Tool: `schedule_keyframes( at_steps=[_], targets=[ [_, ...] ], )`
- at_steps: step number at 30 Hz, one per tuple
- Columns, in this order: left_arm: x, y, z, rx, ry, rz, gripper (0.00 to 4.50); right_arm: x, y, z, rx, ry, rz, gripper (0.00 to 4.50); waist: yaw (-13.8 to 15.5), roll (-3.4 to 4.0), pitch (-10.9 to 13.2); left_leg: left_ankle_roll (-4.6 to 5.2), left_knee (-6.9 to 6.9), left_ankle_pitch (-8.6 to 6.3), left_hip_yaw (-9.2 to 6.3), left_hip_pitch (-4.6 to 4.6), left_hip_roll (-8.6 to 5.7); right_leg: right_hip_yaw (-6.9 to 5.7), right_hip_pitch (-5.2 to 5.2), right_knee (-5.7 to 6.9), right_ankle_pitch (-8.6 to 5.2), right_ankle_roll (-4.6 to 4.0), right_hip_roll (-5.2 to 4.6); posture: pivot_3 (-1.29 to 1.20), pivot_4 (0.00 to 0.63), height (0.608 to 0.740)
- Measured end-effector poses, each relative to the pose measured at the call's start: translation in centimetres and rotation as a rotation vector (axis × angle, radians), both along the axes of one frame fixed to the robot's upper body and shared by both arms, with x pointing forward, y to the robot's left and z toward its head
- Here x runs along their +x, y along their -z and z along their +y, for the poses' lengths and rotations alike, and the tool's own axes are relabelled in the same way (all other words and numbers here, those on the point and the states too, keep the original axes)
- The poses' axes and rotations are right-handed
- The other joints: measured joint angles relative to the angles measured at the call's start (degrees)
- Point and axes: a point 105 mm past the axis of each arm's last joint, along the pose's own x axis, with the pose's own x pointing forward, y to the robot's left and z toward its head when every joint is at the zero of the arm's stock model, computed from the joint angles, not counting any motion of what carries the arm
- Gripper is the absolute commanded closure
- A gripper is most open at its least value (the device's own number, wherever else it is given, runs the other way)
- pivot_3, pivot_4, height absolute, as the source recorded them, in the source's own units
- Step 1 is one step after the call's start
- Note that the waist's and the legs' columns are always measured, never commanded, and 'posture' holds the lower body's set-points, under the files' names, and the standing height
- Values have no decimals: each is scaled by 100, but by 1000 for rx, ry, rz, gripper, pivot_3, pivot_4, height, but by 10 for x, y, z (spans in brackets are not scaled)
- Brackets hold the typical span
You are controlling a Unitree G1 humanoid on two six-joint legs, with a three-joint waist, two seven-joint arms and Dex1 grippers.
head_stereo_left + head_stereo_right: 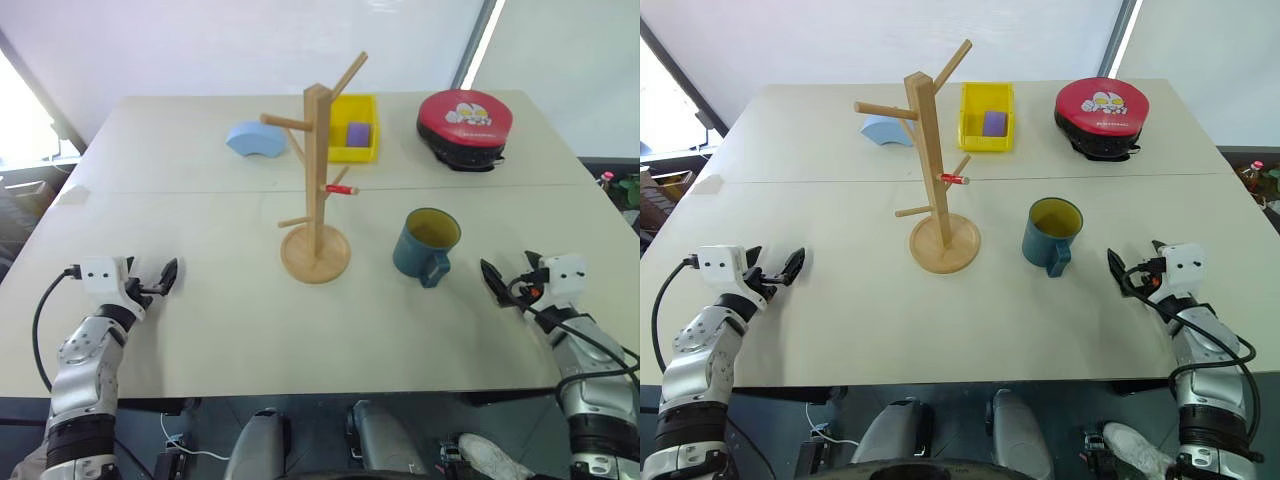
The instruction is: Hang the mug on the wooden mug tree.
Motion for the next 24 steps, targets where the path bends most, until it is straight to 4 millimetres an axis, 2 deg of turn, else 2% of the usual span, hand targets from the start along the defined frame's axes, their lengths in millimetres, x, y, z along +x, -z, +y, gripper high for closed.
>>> schedule_keyframes(
  at_steps=[9,14,17,24],
  targets=[
    [6,-7,-5,-16,28,-25,0,-4,-1,0,-17,6,-2,13,6,0,0,0,1,0,1,-1,0,0,0,0,0,0,-1,0,150,740],
    [11,-13,-19,-29,104,-44,0,-14,-4,2,-29,-8,-4,13,8,0,0,0,0,0,0,-2,0,0,0,-1,0,0,-1,0,150,740],
    [9,-20,-40,-41,220,-64,0,-27,-3,7,-15,-53,12,806,11,0,0,0,-3,0,-1,-2,0,0,0,-2,0,0,-2,0,150,740],
    [-21,-24,-112,-32,648,-23,0,-66,2,40,-3,-284,127,4157,-9,2,-1,0,-2,0,1,3,4,5,6,-4,-2,-3,-1,0,150,740]
  ],
)
